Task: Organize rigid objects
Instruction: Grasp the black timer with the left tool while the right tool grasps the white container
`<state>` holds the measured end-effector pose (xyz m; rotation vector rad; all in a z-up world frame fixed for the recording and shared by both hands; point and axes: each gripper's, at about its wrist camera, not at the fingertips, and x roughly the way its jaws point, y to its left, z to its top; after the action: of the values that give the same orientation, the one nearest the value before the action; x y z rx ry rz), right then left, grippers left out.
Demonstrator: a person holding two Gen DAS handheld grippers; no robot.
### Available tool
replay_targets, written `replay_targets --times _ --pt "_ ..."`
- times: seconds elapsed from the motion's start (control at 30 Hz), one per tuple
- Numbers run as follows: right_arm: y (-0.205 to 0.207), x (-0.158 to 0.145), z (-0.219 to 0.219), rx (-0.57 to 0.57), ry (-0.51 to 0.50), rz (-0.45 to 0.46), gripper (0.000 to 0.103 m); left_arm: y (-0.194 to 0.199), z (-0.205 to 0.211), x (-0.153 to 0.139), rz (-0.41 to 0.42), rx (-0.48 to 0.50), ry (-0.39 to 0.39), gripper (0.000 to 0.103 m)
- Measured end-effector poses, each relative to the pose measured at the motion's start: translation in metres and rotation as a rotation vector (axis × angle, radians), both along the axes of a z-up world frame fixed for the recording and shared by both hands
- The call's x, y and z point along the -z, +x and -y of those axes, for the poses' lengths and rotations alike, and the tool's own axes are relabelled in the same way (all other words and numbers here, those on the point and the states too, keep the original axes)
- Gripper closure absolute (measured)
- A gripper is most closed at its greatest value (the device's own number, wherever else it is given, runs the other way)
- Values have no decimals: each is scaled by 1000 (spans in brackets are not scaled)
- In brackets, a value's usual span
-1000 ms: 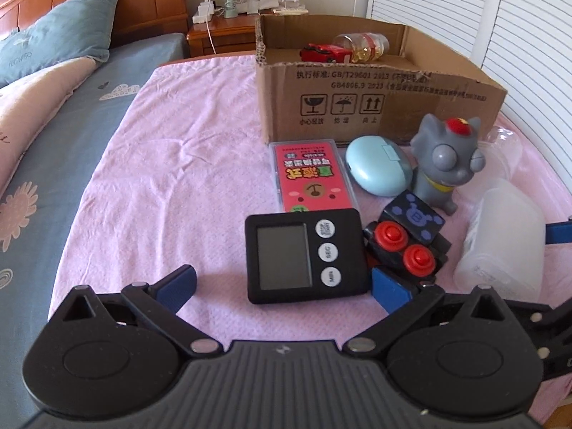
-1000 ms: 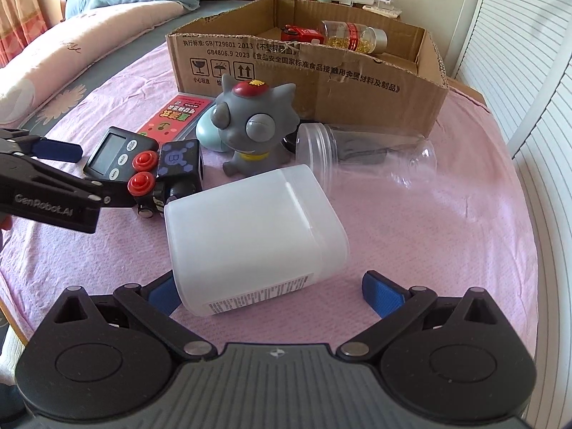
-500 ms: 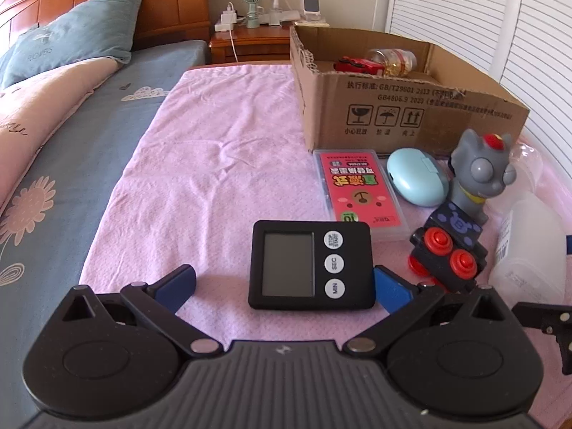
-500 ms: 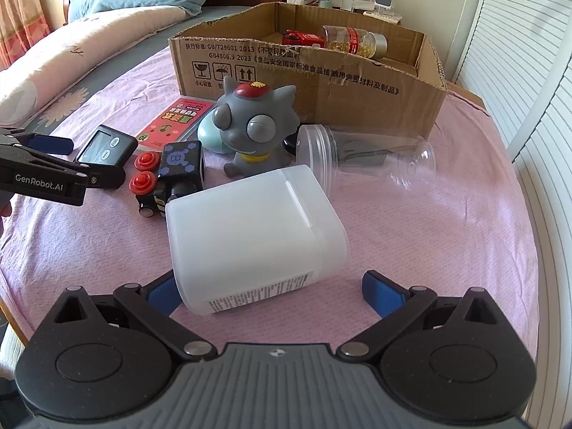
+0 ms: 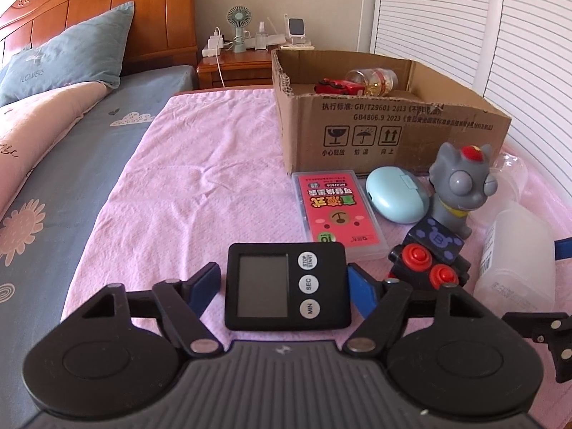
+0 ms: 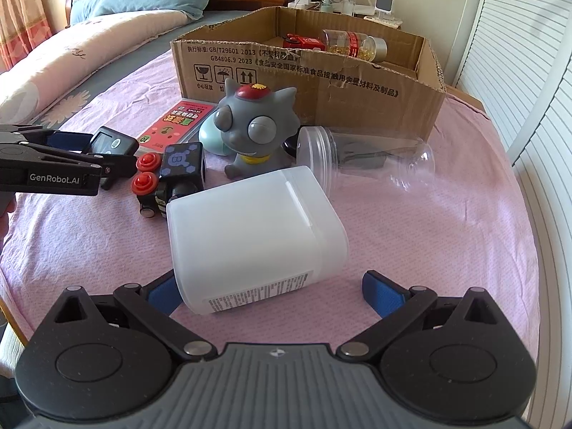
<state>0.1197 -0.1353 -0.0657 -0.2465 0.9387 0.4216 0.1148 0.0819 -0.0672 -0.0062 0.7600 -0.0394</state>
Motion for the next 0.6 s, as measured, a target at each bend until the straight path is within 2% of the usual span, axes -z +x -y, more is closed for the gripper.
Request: replay_targets --times 0.2,0.4,0.6 --pt "-1 0 1 -8 5 11 0 -7 -1 -2 -20 39 4 34" --pt "1 0 -1 -28 0 -3 0 -29 -1 -4 -56 129 8 34" --pt "6 -2 -7 -72 -13 -18 0 -35 -1 -3 -41 117 7 32"
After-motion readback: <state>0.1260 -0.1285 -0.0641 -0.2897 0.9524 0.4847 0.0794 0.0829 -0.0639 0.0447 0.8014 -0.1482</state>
